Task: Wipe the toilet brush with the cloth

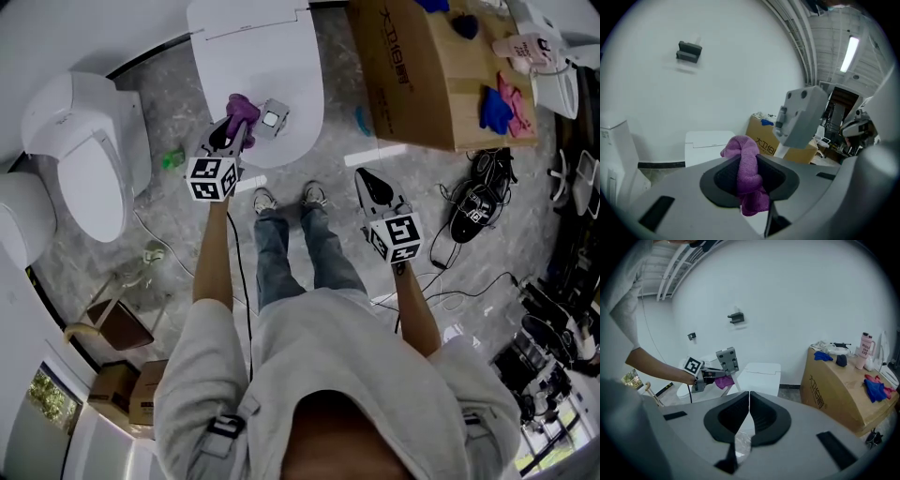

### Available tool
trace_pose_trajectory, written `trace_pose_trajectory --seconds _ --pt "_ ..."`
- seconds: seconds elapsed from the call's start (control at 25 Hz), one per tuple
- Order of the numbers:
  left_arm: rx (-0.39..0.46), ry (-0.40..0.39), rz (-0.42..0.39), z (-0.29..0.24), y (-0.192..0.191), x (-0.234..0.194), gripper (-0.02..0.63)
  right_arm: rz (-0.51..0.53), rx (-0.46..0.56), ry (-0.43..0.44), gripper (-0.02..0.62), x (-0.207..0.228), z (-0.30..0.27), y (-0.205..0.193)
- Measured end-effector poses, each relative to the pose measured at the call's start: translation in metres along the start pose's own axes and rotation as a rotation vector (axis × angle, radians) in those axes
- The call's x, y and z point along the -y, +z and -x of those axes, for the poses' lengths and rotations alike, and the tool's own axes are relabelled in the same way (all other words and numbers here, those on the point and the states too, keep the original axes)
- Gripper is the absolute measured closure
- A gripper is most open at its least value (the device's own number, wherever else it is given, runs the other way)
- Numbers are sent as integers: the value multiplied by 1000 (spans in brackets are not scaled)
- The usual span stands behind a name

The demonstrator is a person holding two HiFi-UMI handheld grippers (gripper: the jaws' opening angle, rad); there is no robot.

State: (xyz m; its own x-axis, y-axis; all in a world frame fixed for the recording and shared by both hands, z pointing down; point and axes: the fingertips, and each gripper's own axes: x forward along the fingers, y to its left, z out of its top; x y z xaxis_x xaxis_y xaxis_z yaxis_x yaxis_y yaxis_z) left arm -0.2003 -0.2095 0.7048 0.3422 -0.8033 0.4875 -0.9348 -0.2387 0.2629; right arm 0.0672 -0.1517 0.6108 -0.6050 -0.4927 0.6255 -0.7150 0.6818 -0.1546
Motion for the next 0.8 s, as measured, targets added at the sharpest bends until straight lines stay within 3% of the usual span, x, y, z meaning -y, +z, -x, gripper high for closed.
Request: trace_pose_trajectory --seconds 0.24,0.8 --pt "25 -2 -107 54 19 35 500 -1 48 -31 563 8 -2 17" --pt "154 80 -106 139 71 70 500 37 187 -56 564 5 15 74"
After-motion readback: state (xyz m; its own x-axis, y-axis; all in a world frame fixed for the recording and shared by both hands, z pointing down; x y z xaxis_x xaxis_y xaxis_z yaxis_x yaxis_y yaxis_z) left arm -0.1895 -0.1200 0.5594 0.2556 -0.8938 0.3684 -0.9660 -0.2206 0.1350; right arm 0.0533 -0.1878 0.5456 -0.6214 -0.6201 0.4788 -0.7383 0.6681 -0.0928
